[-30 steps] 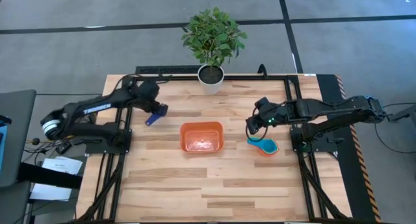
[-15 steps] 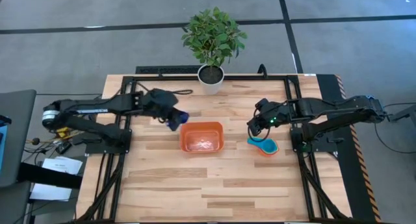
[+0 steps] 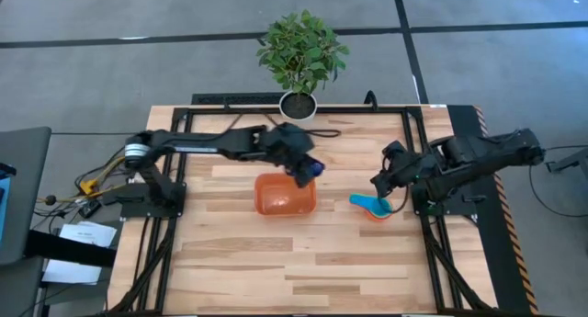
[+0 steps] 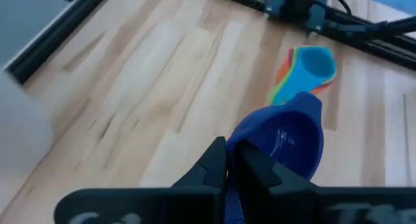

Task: Nest measuring cups in basket
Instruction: Stack the purple measuring cup on top of the light blue measuring cup

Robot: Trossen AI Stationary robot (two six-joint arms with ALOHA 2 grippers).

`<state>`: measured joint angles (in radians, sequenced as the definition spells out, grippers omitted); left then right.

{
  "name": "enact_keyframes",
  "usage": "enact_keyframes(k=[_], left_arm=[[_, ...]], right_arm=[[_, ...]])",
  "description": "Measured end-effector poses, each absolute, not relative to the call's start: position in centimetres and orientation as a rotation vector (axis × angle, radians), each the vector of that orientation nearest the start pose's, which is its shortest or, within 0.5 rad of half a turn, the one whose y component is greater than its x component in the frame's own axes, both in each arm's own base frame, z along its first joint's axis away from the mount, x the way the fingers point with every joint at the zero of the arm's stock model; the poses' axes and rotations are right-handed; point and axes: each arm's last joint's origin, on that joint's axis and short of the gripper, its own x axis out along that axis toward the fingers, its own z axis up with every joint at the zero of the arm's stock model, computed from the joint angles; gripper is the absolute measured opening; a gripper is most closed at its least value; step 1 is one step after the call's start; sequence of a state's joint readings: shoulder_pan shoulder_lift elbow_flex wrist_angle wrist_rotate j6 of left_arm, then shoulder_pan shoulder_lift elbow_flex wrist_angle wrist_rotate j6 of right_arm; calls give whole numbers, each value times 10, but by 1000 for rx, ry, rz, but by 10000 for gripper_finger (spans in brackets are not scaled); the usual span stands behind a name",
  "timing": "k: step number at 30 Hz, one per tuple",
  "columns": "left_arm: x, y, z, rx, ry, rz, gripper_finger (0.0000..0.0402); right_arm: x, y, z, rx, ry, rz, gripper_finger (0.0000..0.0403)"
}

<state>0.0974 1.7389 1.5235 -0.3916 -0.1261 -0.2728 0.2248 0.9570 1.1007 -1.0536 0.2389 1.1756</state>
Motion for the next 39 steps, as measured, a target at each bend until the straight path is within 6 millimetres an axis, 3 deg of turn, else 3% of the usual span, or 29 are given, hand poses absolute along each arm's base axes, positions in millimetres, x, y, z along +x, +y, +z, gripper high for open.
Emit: enact_keyframes(k=[5,9,14,20,25,31,39], left_arm=[[431,38,320,-286,548,274,4],[446,36,325,-340,501,290,4],[447,35,326,-358,487,300,4],[447,34,331,-303,468,243,4],[449,31,334,-236,451,163,4],[450,30,336,-190,434,103,4],[451,29,339,-169,403,75,4]], right_arm=[[162,41,336,799,686,-567,93],[160,47,338,673,607,-596,93],[164,50,344,580,519,-557,93],[176,47,353,622,415,-529,103],[183,38,351,663,426,-552,132],[192,31,354,743,443,-436,162],[195,26,343,814,506,-395,152]])
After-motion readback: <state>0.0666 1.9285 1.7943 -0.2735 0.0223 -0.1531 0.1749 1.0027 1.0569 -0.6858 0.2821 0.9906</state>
